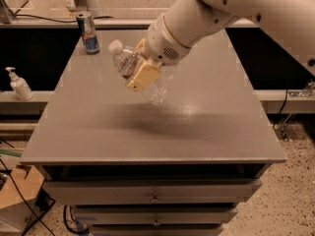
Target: Knock water bottle over
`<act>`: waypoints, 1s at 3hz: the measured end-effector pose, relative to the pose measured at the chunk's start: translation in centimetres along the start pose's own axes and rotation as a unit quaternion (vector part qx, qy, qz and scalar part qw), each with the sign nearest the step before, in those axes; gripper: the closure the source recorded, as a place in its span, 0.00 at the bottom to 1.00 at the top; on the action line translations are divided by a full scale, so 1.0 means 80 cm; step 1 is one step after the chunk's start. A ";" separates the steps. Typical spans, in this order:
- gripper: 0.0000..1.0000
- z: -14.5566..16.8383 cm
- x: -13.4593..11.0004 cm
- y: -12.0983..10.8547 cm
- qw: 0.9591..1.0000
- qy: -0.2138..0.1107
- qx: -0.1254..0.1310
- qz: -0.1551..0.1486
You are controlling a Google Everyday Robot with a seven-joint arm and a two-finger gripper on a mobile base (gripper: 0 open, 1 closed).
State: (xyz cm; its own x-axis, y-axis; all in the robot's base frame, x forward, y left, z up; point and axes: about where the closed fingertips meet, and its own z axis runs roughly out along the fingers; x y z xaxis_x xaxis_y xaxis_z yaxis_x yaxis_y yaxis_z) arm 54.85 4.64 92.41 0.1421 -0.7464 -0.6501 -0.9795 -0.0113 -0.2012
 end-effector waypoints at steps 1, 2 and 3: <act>0.59 0.023 0.003 0.006 0.994 0.102 -0.006 -0.040; 0.36 0.043 0.027 0.006 0.978 0.194 -0.010 -0.074; 0.12 0.048 0.058 -0.005 0.957 0.273 -0.002 -0.101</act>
Offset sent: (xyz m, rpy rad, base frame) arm 0.0369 -0.0314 -0.0622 -0.7676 -0.2290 0.0320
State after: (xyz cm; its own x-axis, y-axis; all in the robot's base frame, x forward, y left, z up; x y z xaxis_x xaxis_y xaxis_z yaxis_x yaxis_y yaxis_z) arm 56.42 3.70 86.65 0.2344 -0.9650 -0.1178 -0.9403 -0.1943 -0.2793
